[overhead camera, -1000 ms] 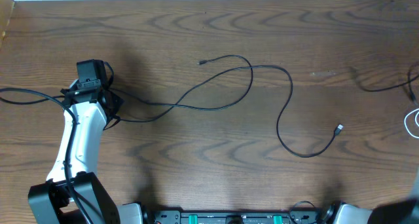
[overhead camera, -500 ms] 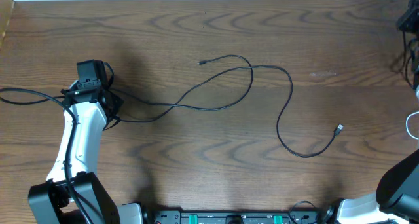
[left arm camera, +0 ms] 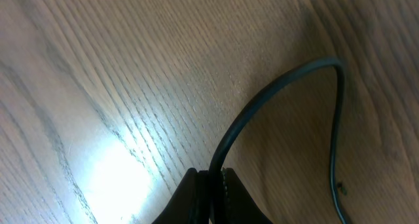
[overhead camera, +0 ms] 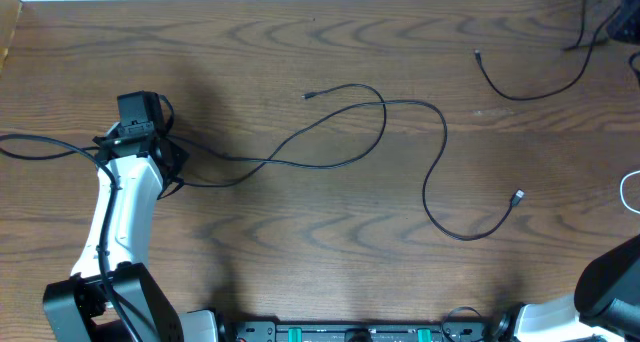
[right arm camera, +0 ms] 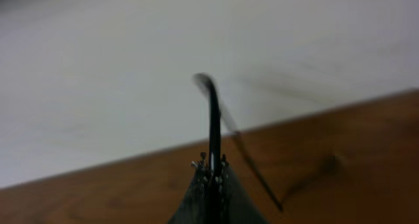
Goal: Untangle cables
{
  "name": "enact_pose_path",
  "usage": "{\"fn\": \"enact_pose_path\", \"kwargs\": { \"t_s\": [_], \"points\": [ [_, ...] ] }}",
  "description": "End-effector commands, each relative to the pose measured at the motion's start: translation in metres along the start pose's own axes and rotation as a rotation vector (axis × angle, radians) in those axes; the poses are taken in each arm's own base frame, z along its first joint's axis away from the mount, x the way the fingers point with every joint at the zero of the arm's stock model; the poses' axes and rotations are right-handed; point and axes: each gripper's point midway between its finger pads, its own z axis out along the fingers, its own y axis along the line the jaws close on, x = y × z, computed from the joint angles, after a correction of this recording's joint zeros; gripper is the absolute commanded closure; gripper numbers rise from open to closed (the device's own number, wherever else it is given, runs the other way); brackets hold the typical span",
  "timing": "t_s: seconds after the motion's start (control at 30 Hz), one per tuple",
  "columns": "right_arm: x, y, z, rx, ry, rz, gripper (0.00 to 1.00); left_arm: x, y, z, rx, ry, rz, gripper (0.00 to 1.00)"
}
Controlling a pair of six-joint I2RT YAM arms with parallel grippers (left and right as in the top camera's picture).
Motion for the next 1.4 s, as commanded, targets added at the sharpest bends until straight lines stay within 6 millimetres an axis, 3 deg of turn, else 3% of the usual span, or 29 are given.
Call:
{"fn": "enact_pose_path", "kwargs": {
  "t_s": [0.0, 0.2, 0.3, 0.43, 0.53, 0.63, 0.73, 0.83, 0.9, 1.07, 1.2, 1.3, 1.37],
  "points": [
    [0.025, -0.039, 0.015, 0.176, 0.073, -0.095, 0.99, -0.008, -0.002, -0.005, 0.007, -0.022, -0.016, 0.92],
    [0.065, -0.118, 0.032, 0.457, 0.147, -0.098, 0.99, -0.006, -0.001, -0.005, 0.003, -0.017, -0.015, 0.92],
    [0.069, -0.151, 0.031, 0.573, 0.148, -0.167, 0.99, -0.006, -0.001, -0.005, 0.002, -0.016, -0.014, 0.92],
    [0.041, -0.174, 0.017, 0.694, 0.111, -0.328, 0.99, -0.005, 0.0, -0.005, -0.002, -0.012, -0.013, 0.92],
    [0.004, -0.177, 0.008, 0.762, 0.109, -0.561, 0.99, -0.002, 0.002, -0.005, -0.012, -0.002, -0.009, 0.92],
    [-0.033, -0.181, -0.004, 0.836, 0.006, -0.611, 0.99, -0.001, 0.004, -0.005, -0.016, 0.004, -0.007, 0.92],
    [-0.046, -0.181, -0.007, 0.841, -0.02, -0.674, 0.99, -0.001, 0.004, -0.005, -0.018, 0.005, -0.006, 0.92],
    [-0.025, -0.194, 0.002, 0.821, 0.051, -0.696, 0.99, -0.001, 0.004, -0.005, -0.017, 0.005, -0.007, 0.92],
    [0.001, -0.212, 0.01, 0.817, 0.117, -0.67, 0.99, -0.001, 0.004, -0.005, -0.018, 0.005, -0.007, 0.92],
    [0.085, -0.25, 0.036, 0.791, 0.283, -0.539, 0.99, -0.001, 0.004, -0.005, -0.018, 0.006, -0.007, 0.92],
    [0.149, -0.261, 0.048, 0.757, 0.429, -0.461, 0.99, 0.001, 0.005, -0.005, -0.02, 0.013, -0.005, 0.92],
    [0.176, -0.264, 0.051, 0.74, 0.495, -0.444, 0.9, 0.002, 0.004, -0.005, -0.018, 0.019, -0.003, 0.92],
    [0.179, -0.264, 0.051, 0.742, 0.498, -0.424, 0.82, 0.003, 0.004, -0.005, -0.016, 0.021, -0.003, 0.92]
  ]
}}
